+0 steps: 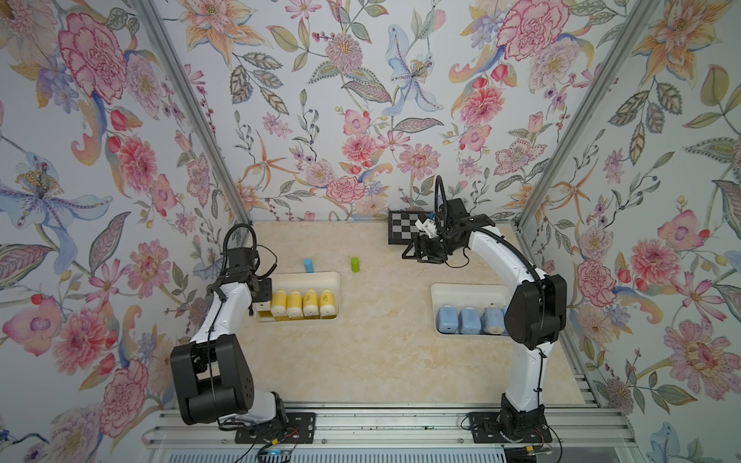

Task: Place the pencil sharpeners by color into the storage box
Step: Place the pencil sharpener in the storage box.

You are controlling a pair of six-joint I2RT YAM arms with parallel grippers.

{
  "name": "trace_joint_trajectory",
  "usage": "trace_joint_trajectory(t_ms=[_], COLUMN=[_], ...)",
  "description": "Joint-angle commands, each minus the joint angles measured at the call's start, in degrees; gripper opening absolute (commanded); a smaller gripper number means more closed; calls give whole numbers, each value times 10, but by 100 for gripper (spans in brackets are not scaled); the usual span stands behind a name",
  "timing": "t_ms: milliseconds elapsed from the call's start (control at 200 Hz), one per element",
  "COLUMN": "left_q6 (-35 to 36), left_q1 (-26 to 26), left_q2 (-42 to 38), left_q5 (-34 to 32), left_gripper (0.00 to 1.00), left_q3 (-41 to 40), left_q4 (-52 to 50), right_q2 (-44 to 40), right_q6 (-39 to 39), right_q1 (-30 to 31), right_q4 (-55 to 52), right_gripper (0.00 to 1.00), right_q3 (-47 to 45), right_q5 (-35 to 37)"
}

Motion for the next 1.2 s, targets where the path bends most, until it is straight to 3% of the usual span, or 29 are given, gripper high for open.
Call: trace_joint_trajectory(t_ms=[0,140,455,856,1046,1196], left_q6=[-12,-16,-25,-69,-92,-111], left_q1=[4,4,4,-4,-17,-23], left_q2=[-5,-4,-36,-100,-136,-160], left_q5=[13,14,5,35,57,78], left_gripper=[28,23,22,30,46,71], left_q3=[-14,-20,-38,-71,-99,-128], left_q4=[17,17,0,49,108,171], right_q2=[13,12,14,11,11,6], right_q6=[-8,-8,-14,-13,-9,-1], right_q1=[3,1,0,0,0,-3], right_q4=[-5,-5,-4,-4,-3,-2], right_gripper=[74,74,74,74,74,74], right_q3=[14,13,10,4,-6,-12], right_q5=[-7,-6,-10,-2,30,56])
